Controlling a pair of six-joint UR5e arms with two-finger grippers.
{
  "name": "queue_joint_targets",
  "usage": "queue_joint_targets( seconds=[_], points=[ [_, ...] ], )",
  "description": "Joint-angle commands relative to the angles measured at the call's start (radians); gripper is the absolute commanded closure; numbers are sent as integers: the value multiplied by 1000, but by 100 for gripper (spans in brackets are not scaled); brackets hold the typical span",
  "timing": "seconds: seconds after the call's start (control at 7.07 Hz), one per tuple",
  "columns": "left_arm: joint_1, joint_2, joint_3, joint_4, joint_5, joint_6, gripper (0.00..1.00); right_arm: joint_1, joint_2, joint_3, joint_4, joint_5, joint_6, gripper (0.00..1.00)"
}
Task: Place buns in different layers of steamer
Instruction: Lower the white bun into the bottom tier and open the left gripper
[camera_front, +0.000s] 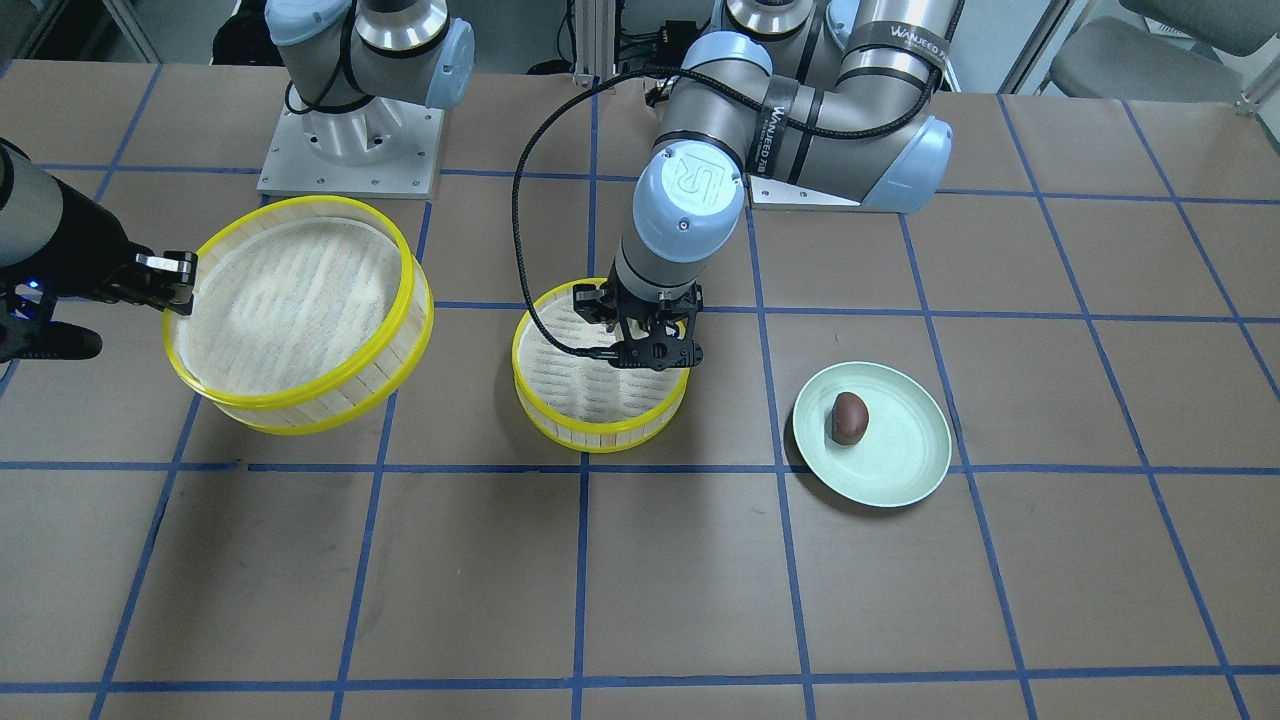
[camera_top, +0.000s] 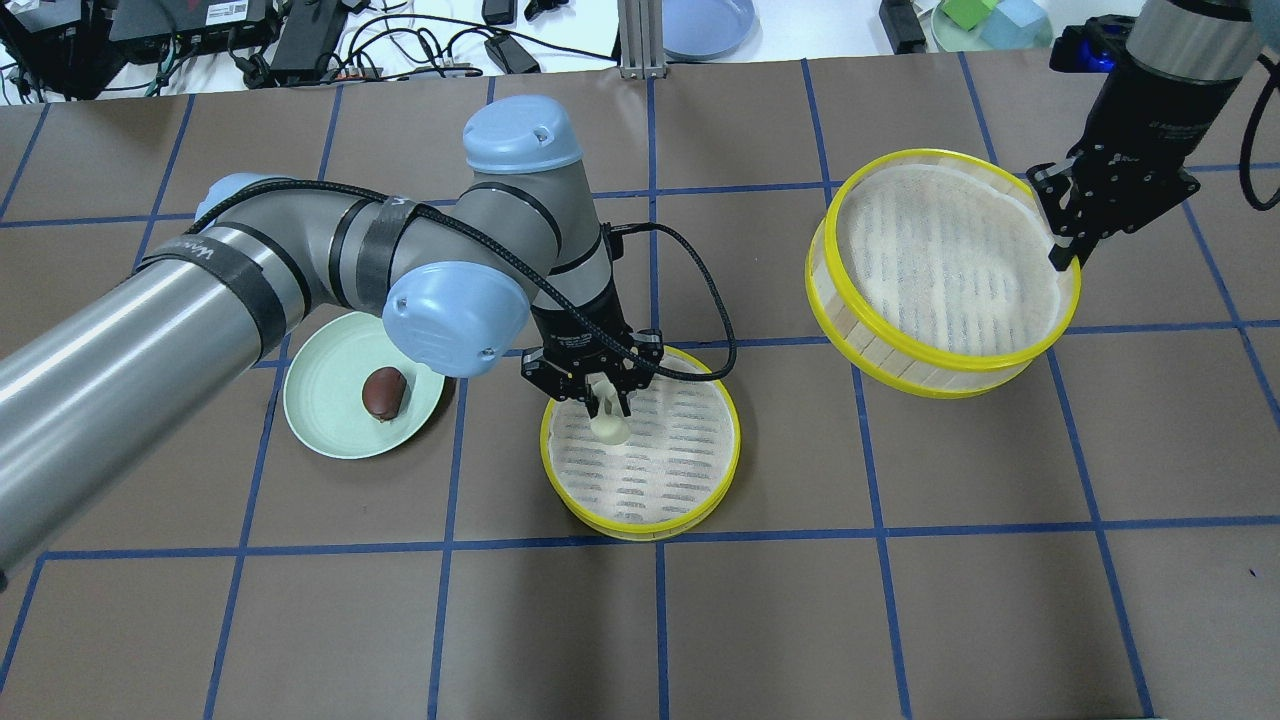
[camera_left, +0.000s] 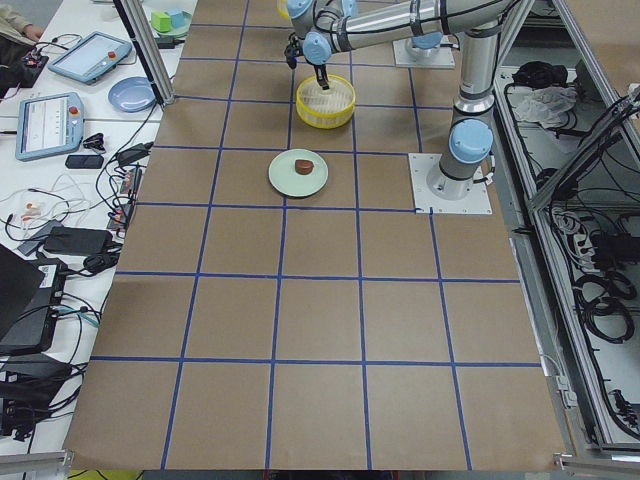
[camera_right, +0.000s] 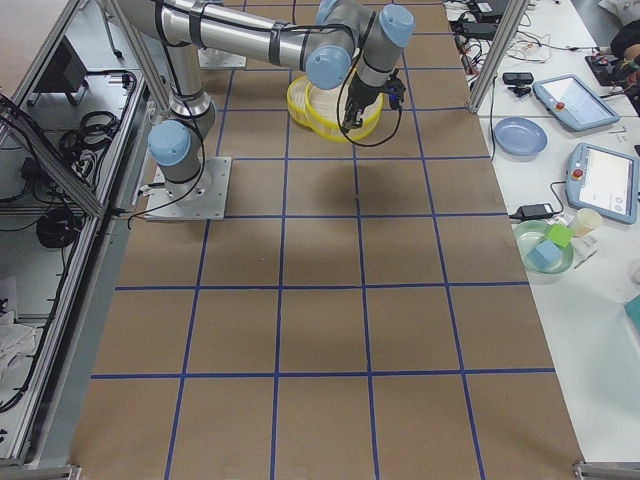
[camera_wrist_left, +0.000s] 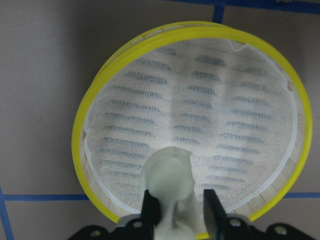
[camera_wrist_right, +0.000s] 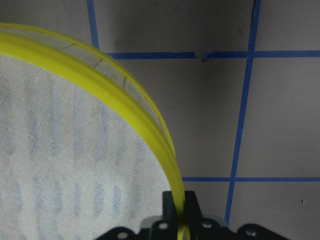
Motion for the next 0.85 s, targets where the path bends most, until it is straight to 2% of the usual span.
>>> queue_joint_targets(
  seconds=[0.0,0.14,0.28,0.57,0.71],
  points=[
    [8,25,10,1,4,12,0,44,-2,3,-1,-3,50,100],
    [40,30,30,3,87,27,0,79,-2,3,-2,-2,88,100],
    [90,50,48,-14,123,74,0,118,-2,8,-13,-9,115,100],
    [208,87,49,-57,132,273,0,196,-2,38,-19,12,258,100],
    [291,99,49,-80,131,349,0,299,10,64,-83,11,368,100]
  ],
)
